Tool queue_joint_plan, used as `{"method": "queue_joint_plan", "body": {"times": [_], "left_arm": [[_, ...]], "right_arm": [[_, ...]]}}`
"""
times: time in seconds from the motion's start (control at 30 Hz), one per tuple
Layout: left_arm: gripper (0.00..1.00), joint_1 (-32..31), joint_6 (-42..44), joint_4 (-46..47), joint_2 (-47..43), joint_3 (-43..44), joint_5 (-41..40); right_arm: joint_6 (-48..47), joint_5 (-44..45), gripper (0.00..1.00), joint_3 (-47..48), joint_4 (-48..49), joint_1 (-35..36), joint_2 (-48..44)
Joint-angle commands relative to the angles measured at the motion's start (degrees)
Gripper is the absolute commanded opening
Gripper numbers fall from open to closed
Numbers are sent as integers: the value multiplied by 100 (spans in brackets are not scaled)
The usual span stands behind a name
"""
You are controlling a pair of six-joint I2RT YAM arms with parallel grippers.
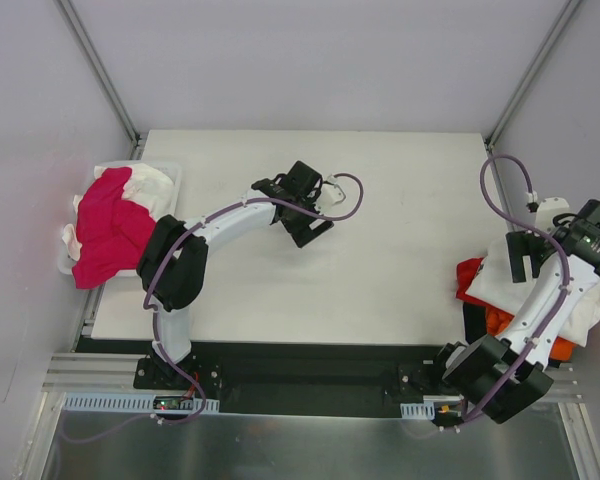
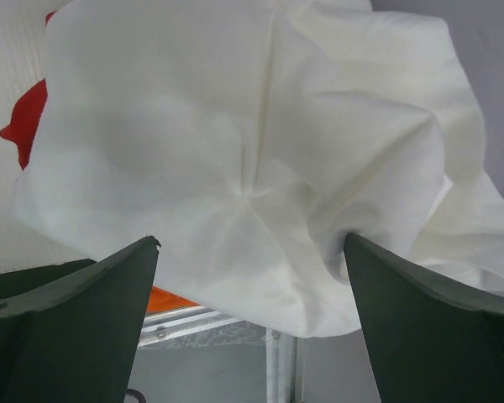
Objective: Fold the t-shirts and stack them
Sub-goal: Put the neatly folded tshirt into the corner of the board with the right arm
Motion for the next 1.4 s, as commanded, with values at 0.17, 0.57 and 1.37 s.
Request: {"method": "queue_joint_plan", "body": {"times": [0.17,0.57,1.37], "left_arm": [[86,51,-59,11,-290,-54,-46],[85,51,-68,28,-308,-142,-46],[85,51,-77,46,-370,-221,-90]], "right_arm": [[174,-278,96,-160,117,31,149],[-257,531,96,-573,784,-145,368],[-679,-189,96,-661,1233,-1235,1854]]}}
